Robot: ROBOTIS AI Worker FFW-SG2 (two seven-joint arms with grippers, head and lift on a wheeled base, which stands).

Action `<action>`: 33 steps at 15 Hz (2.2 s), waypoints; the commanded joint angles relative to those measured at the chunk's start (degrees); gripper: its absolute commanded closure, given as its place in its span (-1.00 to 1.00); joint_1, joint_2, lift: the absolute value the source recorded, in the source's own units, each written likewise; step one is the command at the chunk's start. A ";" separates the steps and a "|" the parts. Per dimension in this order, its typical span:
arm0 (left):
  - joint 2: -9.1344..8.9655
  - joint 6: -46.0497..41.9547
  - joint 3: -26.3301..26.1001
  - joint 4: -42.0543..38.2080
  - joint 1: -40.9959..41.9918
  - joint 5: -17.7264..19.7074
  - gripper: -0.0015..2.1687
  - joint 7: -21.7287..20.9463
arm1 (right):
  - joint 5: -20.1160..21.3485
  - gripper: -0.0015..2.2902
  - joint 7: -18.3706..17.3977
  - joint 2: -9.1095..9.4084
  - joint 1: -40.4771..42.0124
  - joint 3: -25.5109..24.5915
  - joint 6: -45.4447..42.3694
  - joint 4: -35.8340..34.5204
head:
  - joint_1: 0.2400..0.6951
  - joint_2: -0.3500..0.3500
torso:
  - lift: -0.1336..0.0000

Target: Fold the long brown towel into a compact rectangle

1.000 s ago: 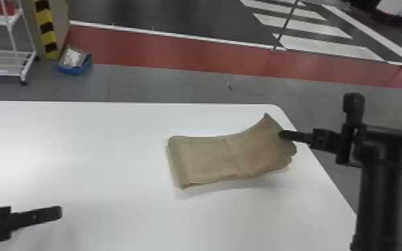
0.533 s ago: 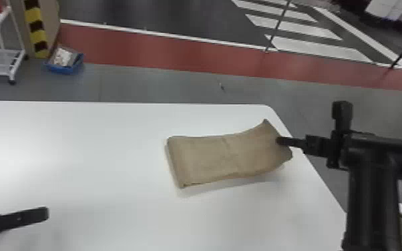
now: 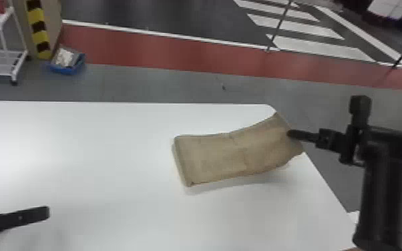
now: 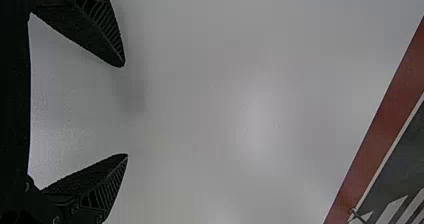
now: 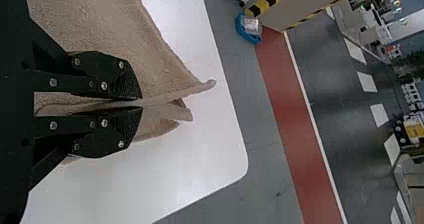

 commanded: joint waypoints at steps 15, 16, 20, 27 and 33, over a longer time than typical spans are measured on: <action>-0.59 -3.44 -0.12 3.20 -0.17 -0.03 -0.86 -0.08 | 6.51 -0.94 -3.65 -2.81 -2.02 2.43 -13.47 14.61 | 1.00 -1.00 | -0.85; -0.59 -3.44 0.14 3.20 0.01 -0.03 -0.86 -0.08 | 6.51 -0.94 -4.45 -2.54 -2.02 2.78 -14.70 15.49 | 1.00 -1.00 | -0.85; -0.59 -3.44 0.49 3.11 0.45 0.05 -0.86 -0.52 | 6.42 -0.88 -6.12 -0.79 -2.37 3.74 -17.69 18.57 | 1.00 -1.00 | -0.85; -0.59 -3.44 1.11 2.85 0.80 0.05 -0.86 -1.22 | 5.01 -0.30 -4.97 0.44 -1.58 3.13 -19.09 19.54 | 1.00 -0.98 | -0.85; -0.59 -3.44 1.37 2.76 0.89 -0.03 -0.86 -1.75 | -0.26 -0.13 -0.40 0.62 0.79 -2.67 -13.29 12.77 | 1.00 -0.97 | -0.85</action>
